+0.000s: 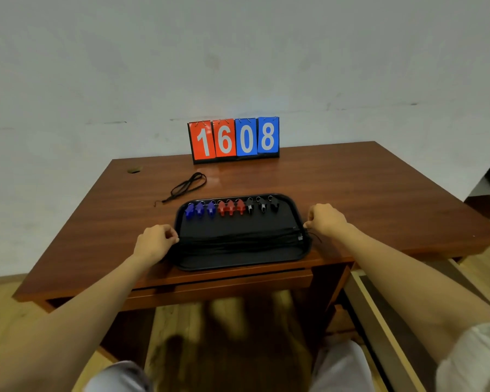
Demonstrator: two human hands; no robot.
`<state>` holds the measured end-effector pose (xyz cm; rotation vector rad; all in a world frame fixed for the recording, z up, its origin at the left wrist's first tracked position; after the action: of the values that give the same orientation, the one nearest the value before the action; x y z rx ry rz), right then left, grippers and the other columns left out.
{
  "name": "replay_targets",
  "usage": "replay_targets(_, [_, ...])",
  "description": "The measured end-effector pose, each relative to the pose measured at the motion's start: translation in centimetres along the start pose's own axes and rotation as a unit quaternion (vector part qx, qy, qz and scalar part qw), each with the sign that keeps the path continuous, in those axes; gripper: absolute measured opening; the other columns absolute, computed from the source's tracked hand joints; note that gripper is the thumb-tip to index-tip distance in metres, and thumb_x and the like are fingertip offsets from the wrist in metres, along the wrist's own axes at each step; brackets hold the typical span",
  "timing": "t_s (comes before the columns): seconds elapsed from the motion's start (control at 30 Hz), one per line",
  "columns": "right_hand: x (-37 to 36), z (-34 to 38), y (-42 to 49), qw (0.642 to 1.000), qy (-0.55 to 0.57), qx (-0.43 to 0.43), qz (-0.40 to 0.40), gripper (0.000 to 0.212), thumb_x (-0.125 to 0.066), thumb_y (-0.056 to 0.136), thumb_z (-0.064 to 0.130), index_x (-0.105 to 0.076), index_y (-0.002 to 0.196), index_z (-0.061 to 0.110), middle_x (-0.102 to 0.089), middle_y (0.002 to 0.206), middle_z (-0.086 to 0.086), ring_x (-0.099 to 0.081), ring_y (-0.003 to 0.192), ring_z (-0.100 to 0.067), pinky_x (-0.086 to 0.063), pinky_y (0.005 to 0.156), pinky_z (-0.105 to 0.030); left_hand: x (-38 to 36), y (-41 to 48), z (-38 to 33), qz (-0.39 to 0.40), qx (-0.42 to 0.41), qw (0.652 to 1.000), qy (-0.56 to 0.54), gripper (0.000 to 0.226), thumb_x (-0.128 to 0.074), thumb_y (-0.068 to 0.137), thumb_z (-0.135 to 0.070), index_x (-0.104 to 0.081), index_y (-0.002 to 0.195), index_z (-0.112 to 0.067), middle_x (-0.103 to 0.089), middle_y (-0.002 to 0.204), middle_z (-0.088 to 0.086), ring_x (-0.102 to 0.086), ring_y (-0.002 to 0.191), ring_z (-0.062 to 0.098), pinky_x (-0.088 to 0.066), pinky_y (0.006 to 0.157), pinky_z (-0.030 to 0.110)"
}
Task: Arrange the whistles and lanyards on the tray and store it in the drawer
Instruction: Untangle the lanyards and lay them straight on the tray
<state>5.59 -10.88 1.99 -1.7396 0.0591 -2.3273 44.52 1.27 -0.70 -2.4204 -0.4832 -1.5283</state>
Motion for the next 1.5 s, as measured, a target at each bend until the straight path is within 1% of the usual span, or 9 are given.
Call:
replay_targets(0.1, [-0.1,0.0,-0.1,1.000,-0.009,0.000,-0.001,0.025,-0.065,0.089,0.028,-0.065,0.098,0.005,-0.064,0.086,-0.009,-0.064,0.085,-0.031,-0.049,0.069,-0.036,-0.2,-0.1,-0.1,-0.008,-0.029,0.998,0.055,0.008,-0.060,0.090,-0.029,-0.063,0.082,-0.029,-0.069,0.096,-0.002,-0.061,0.101,0.023,-0.043,0.094,0.040])
replay_targets(0.4, [-0.7,-0.5,-0.2,1.000,-0.022,0.005,-0.005,0.017,-0.063,0.089,0.029,-0.057,0.087,0.013,-0.061,0.085,-0.007,-0.060,0.080,-0.029,-0.047,0.068,-0.034,-0.5,-0.6,-0.3,-0.023,-0.038,0.991,0.126,0.010,-0.057,0.091,-0.033,-0.067,0.090,-0.031,-0.062,0.103,-0.001,-0.046,0.113,0.027,-0.027,0.090,0.040])
replay_targets(0.5, [-1.0,-0.7,-0.2,1.000,-0.019,0.011,-0.011,0.019,-0.059,0.092,0.030,-0.060,0.097,0.012,-0.061,0.088,-0.007,-0.060,0.082,-0.028,-0.049,0.069,-0.034,-0.7,-0.8,-0.7,-0.033,-0.051,0.990,0.128,0.012,-0.057,0.090,-0.035,-0.067,0.095,-0.030,-0.059,0.107,-0.001,-0.043,0.114,0.026,-0.026,0.089,0.040])
replay_targets(0.67, [-1.1,-0.6,-0.3,0.999,-0.012,0.043,-0.025,0.024,-0.057,0.091,0.032,-0.059,0.106,0.014,-0.051,0.114,-0.008,-0.056,0.099,-0.030,-0.048,0.082,-0.039,-1.3,-1.3,-1.6,-0.039,-0.082,0.986,0.138,0.018,-0.057,0.091,-0.033,-0.064,0.107,-0.030,-0.053,0.122,0.000,-0.037,0.121,0.024,-0.024,0.095,0.041])
replay_targets(0.8, [-1.1,0.0,-0.5,0.993,0.016,0.102,-0.058,0.017,-0.054,0.093,0.026,-0.060,0.103,0.013,-0.053,0.112,-0.009,-0.051,0.111,-0.032,-0.046,0.086,-0.041,-1.7,-1.9,-3.2,-0.057,-0.134,0.981,0.124,0.021,-0.056,0.091,-0.033,-0.063,0.111,-0.029,-0.053,0.123,-0.003,-0.038,0.123,0.021,-0.022,0.095,0.038])
replay_targets(0.9, [-1.7,0.7,-0.9,0.988,0.014,0.150,-0.042,0.017,-0.057,0.093,0.027,-0.060,0.104,0.014,-0.049,0.099,-0.002,-0.050,0.106,-0.026,-0.044,0.085,-0.037,-2.5,-2.3,-4.4,-0.041,-0.167,0.976,0.130,0.022,-0.055,0.092,-0.036,-0.062,0.112,-0.030,-0.053,0.121,-0.004,-0.040,0.122,0.019,-0.023,0.097,0.038])
replay_targets(1.1, [-3.2,1.0,-1.0,0.984,-0.065,0.165,-0.009,0.017,-0.059,0.092,0.022,-0.061,0.108,0.016,-0.054,0.115,-0.008,-0.045,0.115,-0.028,-0.038,0.094,-0.040,-3.6,-2.6,-4.9,-0.032,-0.183,0.975,0.121,0.031,-0.057,0.090,-0.035,-0.058,0.119,-0.025,-0.055,0.122,-0.003,-0.041,0.122,0.019,-0.025,0.097,0.036])
replay_targets(1.27, [-2.6,4.1,-1.3,0.968,-0.075,0.229,-0.069,0.019,-0.058,0.090,0.029,-0.063,0.106,0.020,-0.053,0.113,-0.004,-0.043,0.113,-0.025,-0.036,0.092,-0.037,-3.4,-2.5,-5.6,-0.051,-0.219,0.971,0.083,0.030,-0.058,0.090,-0.035,-0.059,0.118,-0.024,-0.058,0.118,-0.003,-0.043,0.120,0.018,-0.025,0.095,0.035])
replay_targets(1.5, [-3.6,12.8,0.7,0.957,-0.015,0.287,-0.034,0.019,-0.056,0.092,0.024,-0.063,0.107,0.014,-0.056,0.113,-0.006,-0.045,0.113,-0.024,-0.041,0.097,-0.039,-2.2,0.8,-6.6,-0.049,-0.208,0.973,0.084,0.030,-0.055,0.092,-0.034,-0.057,0.120,-0.023,-0.054,0.126,-0.001,-0.041,0.124,0.020,-0.026,0.100,0.037])
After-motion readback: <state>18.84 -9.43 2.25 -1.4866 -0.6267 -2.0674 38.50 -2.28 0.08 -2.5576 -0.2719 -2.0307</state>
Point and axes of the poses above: each hand's wrist, its own y-axis towards the middle knuckle, its own x-axis out of the back of the hand, z = x × y, the point moved 6 cm from there along y, towards the middle knuckle
